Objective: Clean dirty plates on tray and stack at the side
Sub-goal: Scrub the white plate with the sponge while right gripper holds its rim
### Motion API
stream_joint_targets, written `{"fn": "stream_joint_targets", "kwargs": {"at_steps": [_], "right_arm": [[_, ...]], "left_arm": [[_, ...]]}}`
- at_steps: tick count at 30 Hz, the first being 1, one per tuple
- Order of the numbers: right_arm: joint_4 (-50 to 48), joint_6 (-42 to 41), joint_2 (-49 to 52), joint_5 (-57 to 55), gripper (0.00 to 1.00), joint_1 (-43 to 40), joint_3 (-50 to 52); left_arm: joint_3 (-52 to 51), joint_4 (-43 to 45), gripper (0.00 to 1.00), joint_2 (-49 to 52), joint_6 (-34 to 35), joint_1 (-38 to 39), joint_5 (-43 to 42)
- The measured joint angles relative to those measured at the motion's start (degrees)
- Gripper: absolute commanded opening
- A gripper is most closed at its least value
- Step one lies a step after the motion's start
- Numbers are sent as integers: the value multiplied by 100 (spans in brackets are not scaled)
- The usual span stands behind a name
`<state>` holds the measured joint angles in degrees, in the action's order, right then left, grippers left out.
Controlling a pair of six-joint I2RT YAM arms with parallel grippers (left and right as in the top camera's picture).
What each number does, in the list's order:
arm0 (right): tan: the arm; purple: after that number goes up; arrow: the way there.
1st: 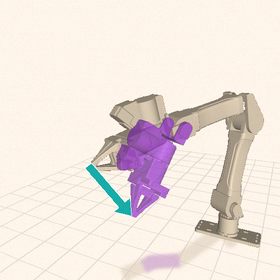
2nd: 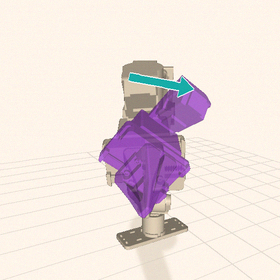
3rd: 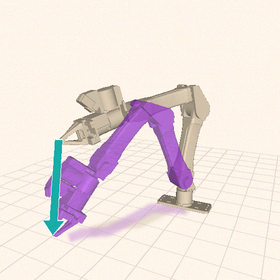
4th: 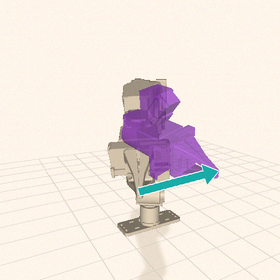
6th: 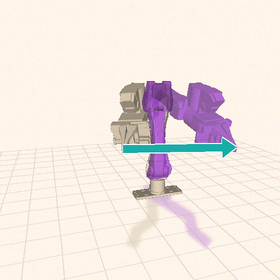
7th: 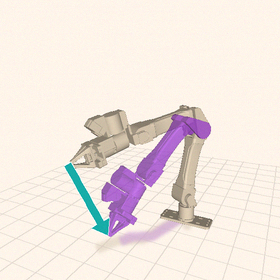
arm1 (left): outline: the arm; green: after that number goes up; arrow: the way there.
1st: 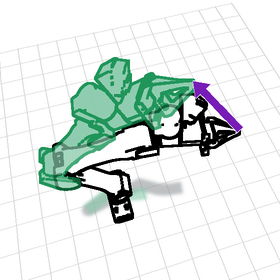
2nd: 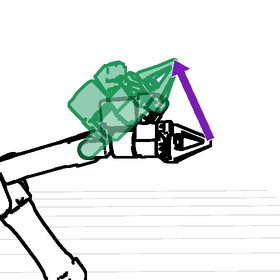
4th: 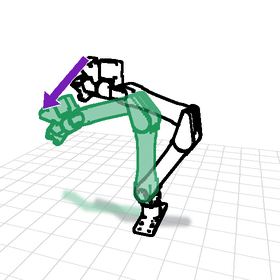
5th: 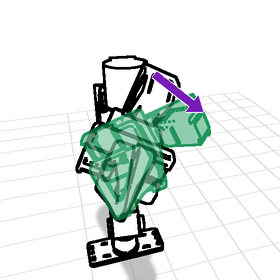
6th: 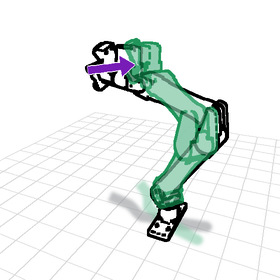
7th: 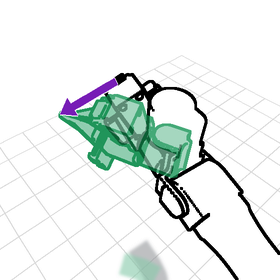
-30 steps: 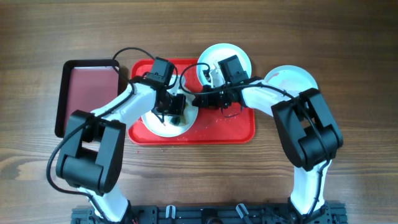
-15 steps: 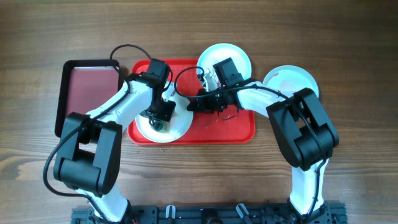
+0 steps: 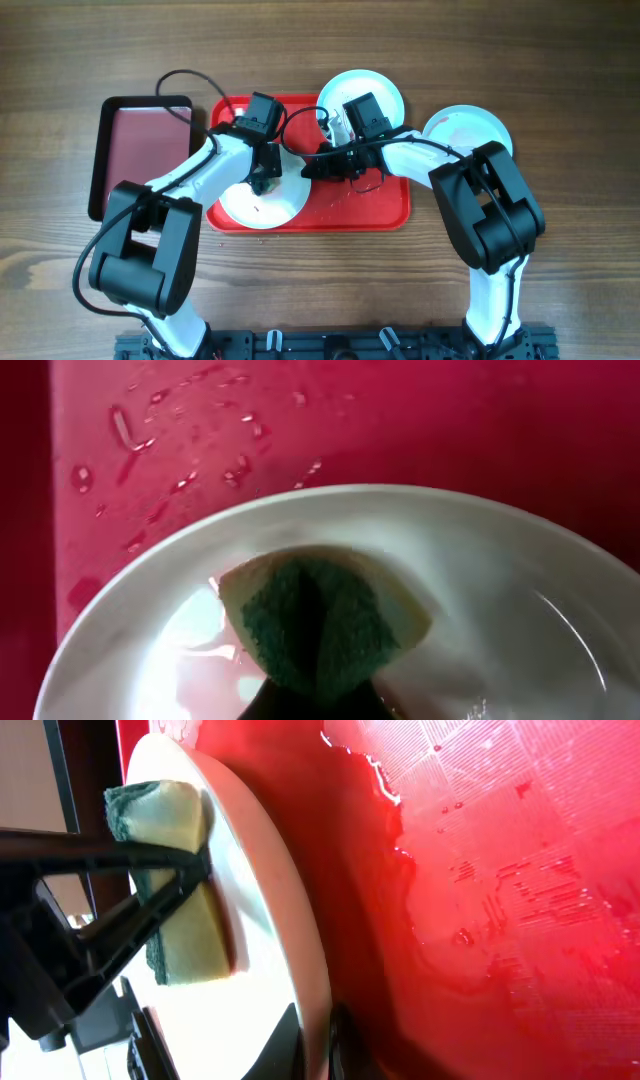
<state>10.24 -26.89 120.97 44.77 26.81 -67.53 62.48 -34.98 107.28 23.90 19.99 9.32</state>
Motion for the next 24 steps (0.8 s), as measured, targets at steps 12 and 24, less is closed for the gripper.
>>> {"fn": "stream_joint_targets", "kwargs": {"at_steps": [12, 24], "right_arm": [[1268, 175, -715, -1954, 4, 240, -74], [1204, 260, -785, -2538, 4, 376, -63]], "left_arm": [[295, -398, 4, 343, -1049, -1486, -3589], [-354, 328, 4, 72, -1075, -345, -3578]]}}
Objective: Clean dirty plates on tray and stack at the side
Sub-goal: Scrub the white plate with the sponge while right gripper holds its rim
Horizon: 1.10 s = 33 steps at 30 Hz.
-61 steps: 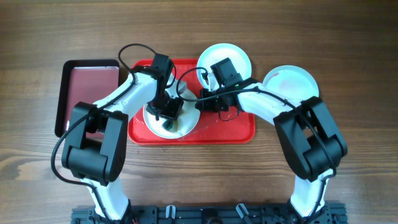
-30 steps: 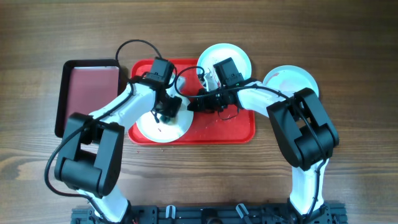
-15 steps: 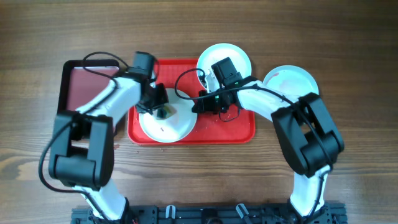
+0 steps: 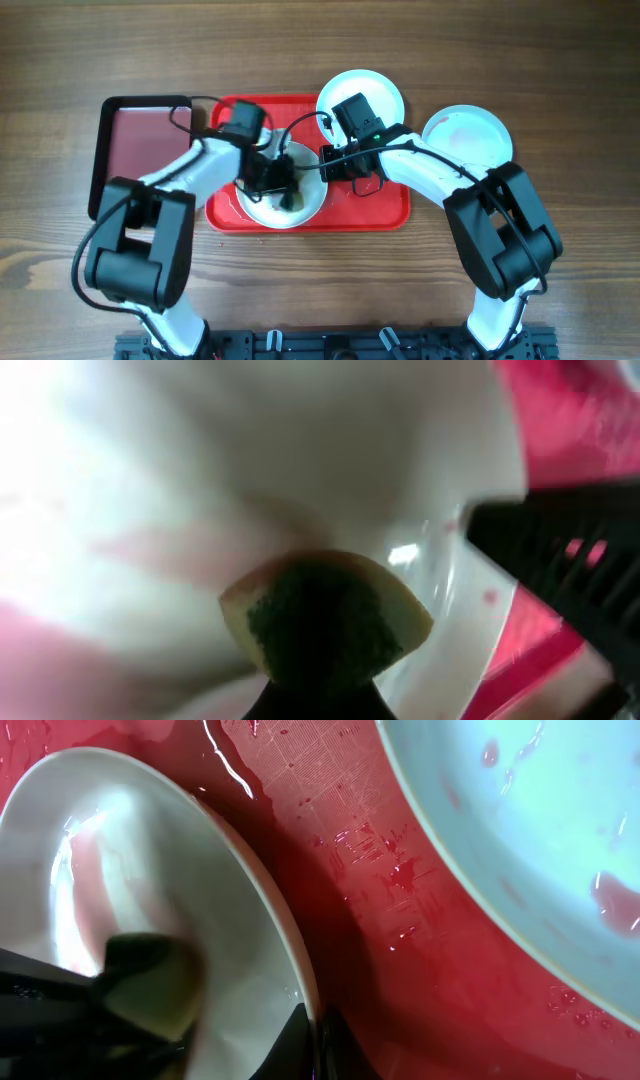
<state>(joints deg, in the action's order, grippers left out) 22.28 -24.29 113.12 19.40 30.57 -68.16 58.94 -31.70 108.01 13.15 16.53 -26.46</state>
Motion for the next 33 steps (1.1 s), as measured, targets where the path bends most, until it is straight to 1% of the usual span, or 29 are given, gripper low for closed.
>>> {"fn": "stream_joint_targets", "kwargs": {"at_steps": [2, 5, 6, 7, 8, 10, 12, 13, 15, 18, 22, 23, 24, 25, 26, 28, 30, 32, 33], "right_arm": [[0, 0, 0, 0, 4, 0, 0], [0, 0, 0, 0, 4, 0, 2], [-2, 2, 0, 0, 4, 0, 4], [-2, 17, 0, 0, 4, 0, 4], [-2, 20, 0, 0, 4, 0, 4], [-4, 20, 0, 2, 4, 0, 4], [-4, 17, 0, 0, 4, 2, 4], [-4, 17, 0, 0, 4, 0, 4], [-11, 17, 0, 4, 4, 2, 4], [-22, 11, 0, 2, 4, 11, 4], [-22, -2, 0, -17, 4, 9, 4], [-22, -4, 0, -17, 4, 9, 4], [-22, -4, 0, -17, 4, 9, 4], [-22, -4, 0, -20, 4, 9, 4], [-22, -4, 0, -20, 4, 9, 4], [-22, -4, 0, -22, 4, 9, 4], [-22, -4, 0, -22, 4, 9, 4], [-22, -4, 0, -22, 4, 9, 4], [-22, -4, 0, -22, 4, 9, 4]], "left_arm": [[0, 149, 4, -66, 363, 240, 422], [48, 160, 4, -179, 1110, 675, 1464], [105, -96, 4, -203, 1445, 745, 1858], [142, -468, 4, -249, 1882, 769, 2435], [144, -669, 4, -278, 2127, 769, 2791], [136, -1235, 4, -286, 2909, 782, 3884], [50, -1298, 4, -280, 3274, 824, 4446], [20, -1263, 4, -280, 3383, 894, 4581], [-103, -1043, 4, -280, 3580, 1095, 5047], [-210, -457, 4, -225, 3491, 1126, 5517], [-221, -223, 4, -254, 2302, 1047, 5246], [-221, -164, 4, -332, 1755, 946, 4837], [-221, -133, 4, -380, 1445, 901, 4531], [-221, -101, 4, -461, 1123, 828, 3963], [-227, -74, 4, -535, 699, 734, 3106], [-282, -26, 4, -557, 140, 619, 1429], [-361, 96, 4, -514, -9, 479, 662], [-431, 376, 4, -476, 52, 352, 372], [-437, 463, 4, -472, 155, 354, 411]]}}
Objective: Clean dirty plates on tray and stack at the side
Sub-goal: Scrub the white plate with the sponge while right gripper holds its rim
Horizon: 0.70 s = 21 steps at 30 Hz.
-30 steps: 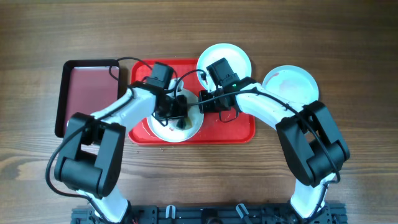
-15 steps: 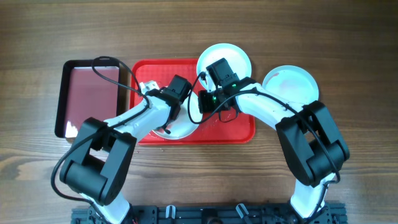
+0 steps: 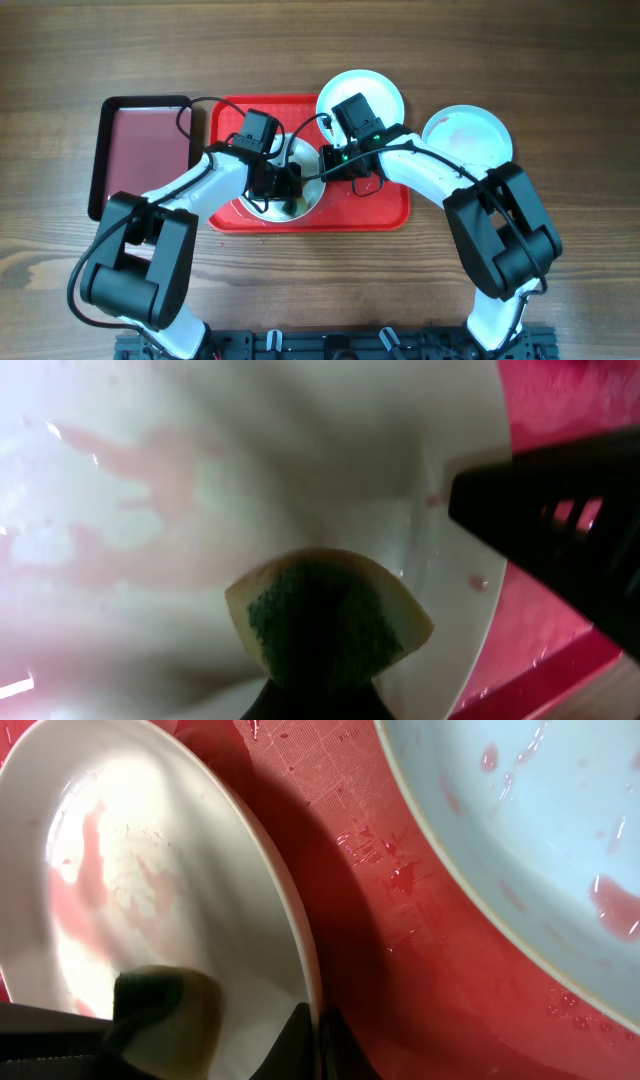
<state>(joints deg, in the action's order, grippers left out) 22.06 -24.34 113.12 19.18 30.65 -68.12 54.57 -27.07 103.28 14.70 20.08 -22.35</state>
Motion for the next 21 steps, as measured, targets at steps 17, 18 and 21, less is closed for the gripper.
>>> {"fn": "stream_joint_targets", "kwargs": {"at_steps": [17, 18, 21], "right_arm": [[-33, 2, 0, 2, 4, 24, 0], [-26, 2, 0, 2, 4, 24, 0], [-20, 2, 0, -17, 4, 11, 0]], "left_arm": [[181, -704, 4, -127, 901, -446, 2483], [179, -721, 4, -131, 411, -535, 1832], [39, -612, 4, -11, -798, -520, -214]]}}
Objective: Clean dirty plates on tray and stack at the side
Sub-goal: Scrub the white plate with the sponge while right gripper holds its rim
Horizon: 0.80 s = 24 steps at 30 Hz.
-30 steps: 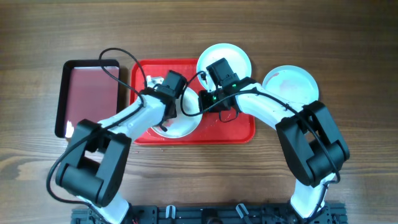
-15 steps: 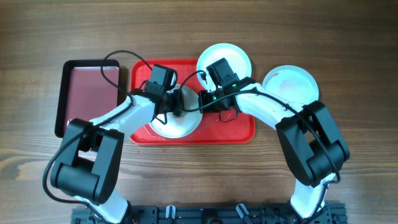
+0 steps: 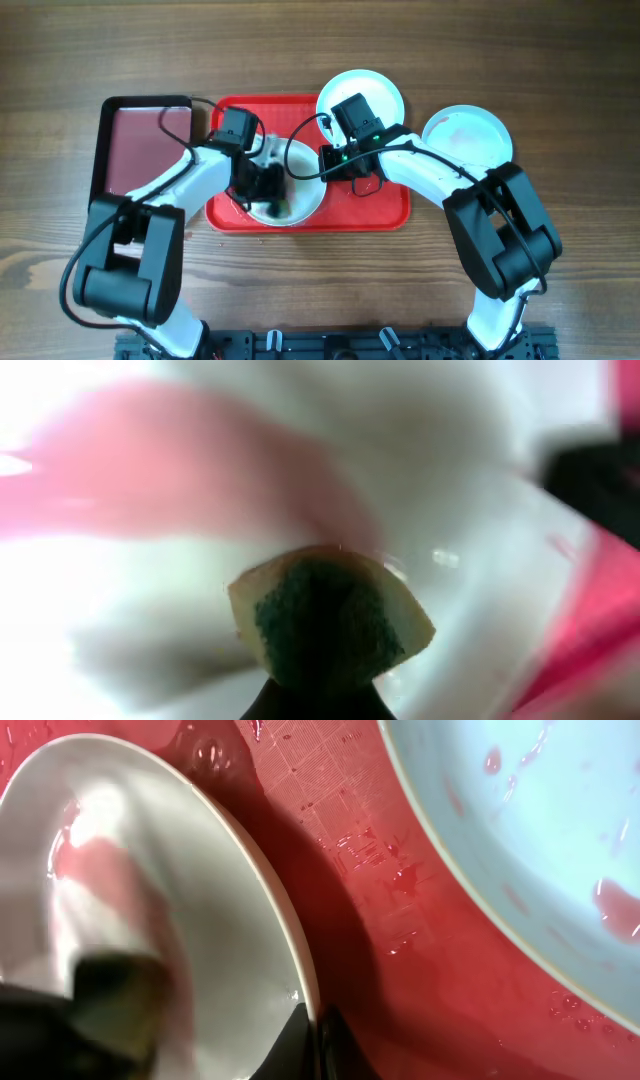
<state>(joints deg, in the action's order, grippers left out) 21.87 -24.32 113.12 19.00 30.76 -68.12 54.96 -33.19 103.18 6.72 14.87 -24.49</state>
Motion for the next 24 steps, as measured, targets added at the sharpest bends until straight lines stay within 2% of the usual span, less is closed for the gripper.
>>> {"fn": "stream_joint_targets", "kwargs": {"at_steps": [2, 5, 7, 9, 11, 12, 14, 17, 22, 23, 24], "right_arm": [[2, 0, 0, 0, 4, 0, 0], [2, 2, 0, 0, 4, 0, 0], [2, 2, 0, 0, 4, 0, 0], [2, 2, 0, 0, 4, 0, 0], [-55, 2, 0, 0, 4, 2, 0], [-66, 2, 0, 2, 4, 7, 0], [-68, 2, 0, 2, 4, 7, 0], [-24, 4, 0, 37, 4, 9, 0], [153, 20, -22, 153, 4, 0, 0], [199, 17, -22, 160, 6, -7, 0], [293, 15, -33, 177, 18, -11, 0]], "left_arm": [[-116, 463, 4, 109, -343, 9, -640], [-166, 1078, 4, 162, -452, 20, -605], [-131, 1558, 4, 129, -267, 72, 173], [-79, 2000, 4, 107, 107, 92, 1469], [-68, 2061, 4, 81, 498, 177, 2618], [-59, 2006, 4, 81, 575, 227, 2828], [42, 1578, 4, 70, 728, 302, 3254], [219, 570, 4, 2, 1003, 319, 3410], [614, -1143, 4, -83, 1259, 81, 2817], [750, -1316, 4, -96, 1272, 13, 2771], [1110, -1620, 4, -109, 1272, -120, 2717]]}}
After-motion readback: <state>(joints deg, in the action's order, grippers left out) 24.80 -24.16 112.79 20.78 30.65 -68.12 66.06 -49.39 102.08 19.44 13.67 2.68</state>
